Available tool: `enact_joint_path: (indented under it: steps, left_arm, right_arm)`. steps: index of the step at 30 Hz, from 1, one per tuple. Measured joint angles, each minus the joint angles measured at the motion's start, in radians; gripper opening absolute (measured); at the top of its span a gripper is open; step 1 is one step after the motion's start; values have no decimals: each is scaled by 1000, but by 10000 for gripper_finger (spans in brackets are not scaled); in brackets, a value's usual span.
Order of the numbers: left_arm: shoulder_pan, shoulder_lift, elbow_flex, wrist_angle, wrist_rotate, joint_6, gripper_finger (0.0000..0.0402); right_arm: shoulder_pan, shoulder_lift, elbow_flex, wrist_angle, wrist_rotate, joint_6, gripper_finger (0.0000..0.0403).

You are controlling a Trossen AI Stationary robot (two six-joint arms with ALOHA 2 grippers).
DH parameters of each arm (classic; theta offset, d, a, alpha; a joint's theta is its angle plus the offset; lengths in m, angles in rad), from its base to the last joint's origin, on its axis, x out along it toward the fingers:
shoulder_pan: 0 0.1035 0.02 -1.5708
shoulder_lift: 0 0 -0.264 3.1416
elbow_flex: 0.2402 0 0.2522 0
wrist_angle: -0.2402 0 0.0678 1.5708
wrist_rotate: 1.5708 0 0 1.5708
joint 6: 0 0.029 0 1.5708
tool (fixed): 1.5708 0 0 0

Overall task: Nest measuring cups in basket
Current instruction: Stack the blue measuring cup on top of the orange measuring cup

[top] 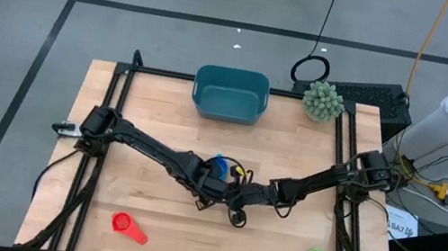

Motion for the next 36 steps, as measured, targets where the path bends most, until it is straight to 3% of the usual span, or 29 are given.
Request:
enact_joint_path:
  steps: [10, 23, 29, 36]
  left_arm:
    - [0, -1, 2, 15, 0, 0, 92]
    - [0, -78, 4, -45, -44, -24, 92]
    - [-18, -79, 3, -121, -48, -42, 92]
    - [-25, -76, -15, -51, -38, -42, 92]
  right_arm:
    - [-1, -14, 13, -92, 1, -7, 0]
    - [61, -203, 9, -209, 79, -60, 0]
    - [27, -183, -78, -228, 83, 7, 0]
    - [15, -150, -122, -126, 81, 31, 0]
